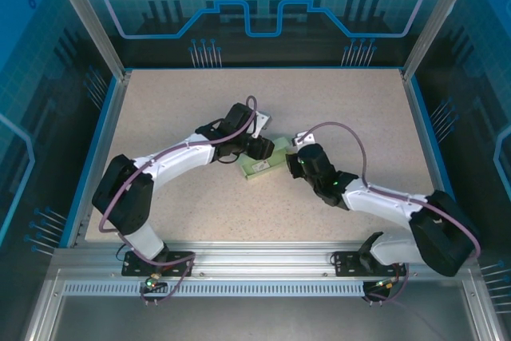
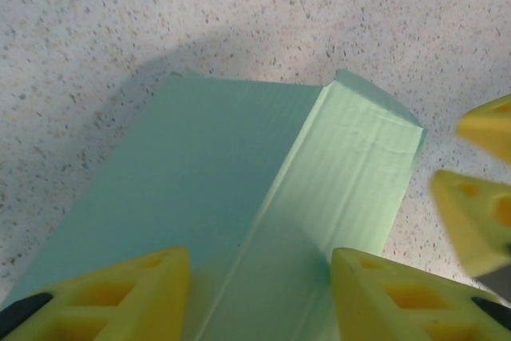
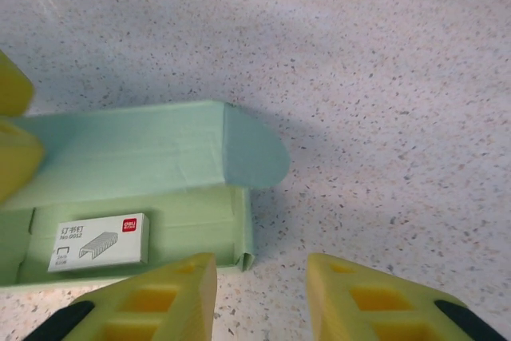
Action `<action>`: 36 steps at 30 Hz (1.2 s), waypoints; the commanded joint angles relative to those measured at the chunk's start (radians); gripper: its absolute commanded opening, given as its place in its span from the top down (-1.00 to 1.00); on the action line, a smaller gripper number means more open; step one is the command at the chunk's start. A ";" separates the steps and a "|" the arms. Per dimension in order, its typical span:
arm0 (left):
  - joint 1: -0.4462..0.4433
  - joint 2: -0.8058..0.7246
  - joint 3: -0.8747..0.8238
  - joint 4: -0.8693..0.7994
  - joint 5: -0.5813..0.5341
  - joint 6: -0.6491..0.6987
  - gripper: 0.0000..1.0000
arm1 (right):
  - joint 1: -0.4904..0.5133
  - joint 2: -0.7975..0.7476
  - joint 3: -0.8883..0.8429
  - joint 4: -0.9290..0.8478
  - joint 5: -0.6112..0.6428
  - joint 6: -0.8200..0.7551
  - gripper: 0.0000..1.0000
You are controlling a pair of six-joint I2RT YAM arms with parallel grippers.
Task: Fold the paper box
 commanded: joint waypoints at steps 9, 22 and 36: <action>0.001 0.047 -0.058 0.054 0.068 -0.044 -0.01 | -0.078 -0.039 0.173 -0.303 -0.163 -0.041 0.06; -0.001 0.098 -0.100 0.151 0.122 -0.110 -0.02 | -0.234 0.100 0.272 -0.406 -0.438 -0.004 -0.11; -0.001 0.148 -0.090 0.146 0.122 -0.107 -0.07 | -0.232 0.147 0.266 -0.408 -0.442 -0.003 -0.16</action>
